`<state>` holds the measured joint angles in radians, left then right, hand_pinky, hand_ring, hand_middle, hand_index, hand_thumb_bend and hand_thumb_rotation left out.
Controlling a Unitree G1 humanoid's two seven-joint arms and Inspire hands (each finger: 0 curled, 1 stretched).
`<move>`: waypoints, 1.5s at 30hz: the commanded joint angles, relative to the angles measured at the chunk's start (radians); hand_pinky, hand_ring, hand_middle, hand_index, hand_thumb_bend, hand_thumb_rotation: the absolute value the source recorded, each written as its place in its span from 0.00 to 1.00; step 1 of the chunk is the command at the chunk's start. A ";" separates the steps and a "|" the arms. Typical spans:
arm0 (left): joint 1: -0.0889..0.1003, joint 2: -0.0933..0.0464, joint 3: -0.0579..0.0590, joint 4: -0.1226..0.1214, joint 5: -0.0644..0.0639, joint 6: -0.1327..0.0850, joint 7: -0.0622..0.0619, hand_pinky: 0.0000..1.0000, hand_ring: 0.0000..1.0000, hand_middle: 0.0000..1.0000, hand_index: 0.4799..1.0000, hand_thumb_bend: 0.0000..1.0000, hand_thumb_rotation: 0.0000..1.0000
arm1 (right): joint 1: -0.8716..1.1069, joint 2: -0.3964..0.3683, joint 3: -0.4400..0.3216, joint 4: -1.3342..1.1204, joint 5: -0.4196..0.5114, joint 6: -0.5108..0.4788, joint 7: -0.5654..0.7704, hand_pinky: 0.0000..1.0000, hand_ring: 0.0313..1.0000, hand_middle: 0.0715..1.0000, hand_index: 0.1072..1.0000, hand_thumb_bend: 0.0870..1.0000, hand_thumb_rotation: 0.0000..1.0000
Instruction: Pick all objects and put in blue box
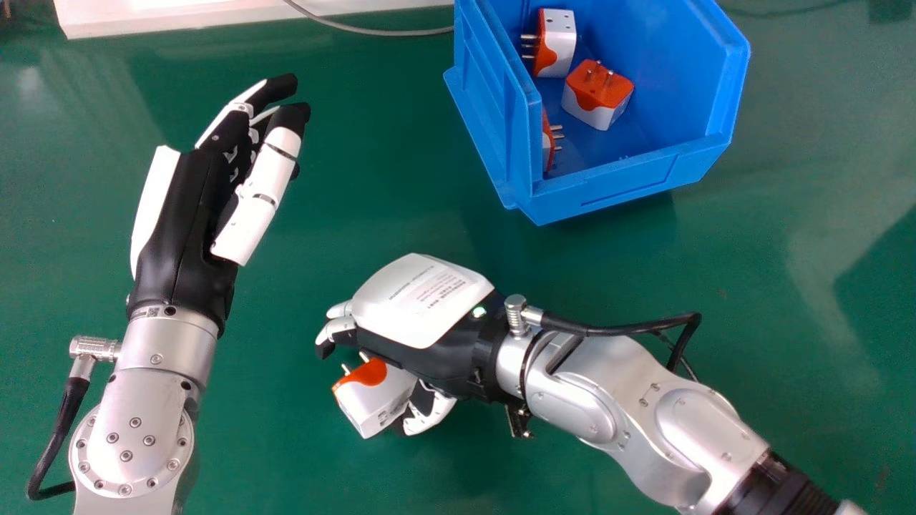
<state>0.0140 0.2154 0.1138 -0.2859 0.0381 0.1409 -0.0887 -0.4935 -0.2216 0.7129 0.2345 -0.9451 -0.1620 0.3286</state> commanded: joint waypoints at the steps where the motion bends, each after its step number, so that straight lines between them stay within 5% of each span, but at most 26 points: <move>1: -0.014 0.000 -0.002 -0.019 0.001 -0.004 0.002 0.78 0.85 0.84 0.72 0.36 0.81 | -0.019 0.012 0.002 -0.005 -0.005 0.000 -0.017 0.69 0.83 0.86 0.75 0.24 0.00; 22: -0.035 -0.003 -0.006 -0.026 -0.003 0.025 0.004 0.79 0.85 0.84 0.72 0.36 0.81 | -0.027 -0.006 0.030 0.046 -0.049 -0.021 -0.051 0.67 0.81 0.83 0.72 0.38 0.00; 35: -0.046 -0.016 -0.009 -0.031 -0.002 0.044 0.013 0.79 0.85 0.84 0.72 0.36 0.80 | -0.021 -0.013 0.038 0.064 -0.049 -0.030 -0.063 0.65 0.79 0.82 0.69 0.39 0.00; 42: -0.046 -0.023 -0.013 -0.053 0.001 0.068 0.019 0.78 0.85 0.84 0.72 0.36 0.80 | -0.028 -0.029 0.053 0.104 -0.113 -0.058 -0.238 0.64 0.77 0.78 0.62 0.43 0.02; 45: -0.046 -0.024 -0.013 -0.054 0.002 0.071 0.019 0.78 0.85 0.84 0.72 0.36 0.80 | -0.029 -0.031 0.055 0.137 -0.125 -0.076 -0.320 0.55 0.64 0.67 0.54 0.44 0.02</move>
<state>-0.0154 0.1945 0.1015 -0.3079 0.0380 0.2121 -0.0782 -0.5150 -0.2458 0.7674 0.3563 -1.0559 -0.2358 0.0546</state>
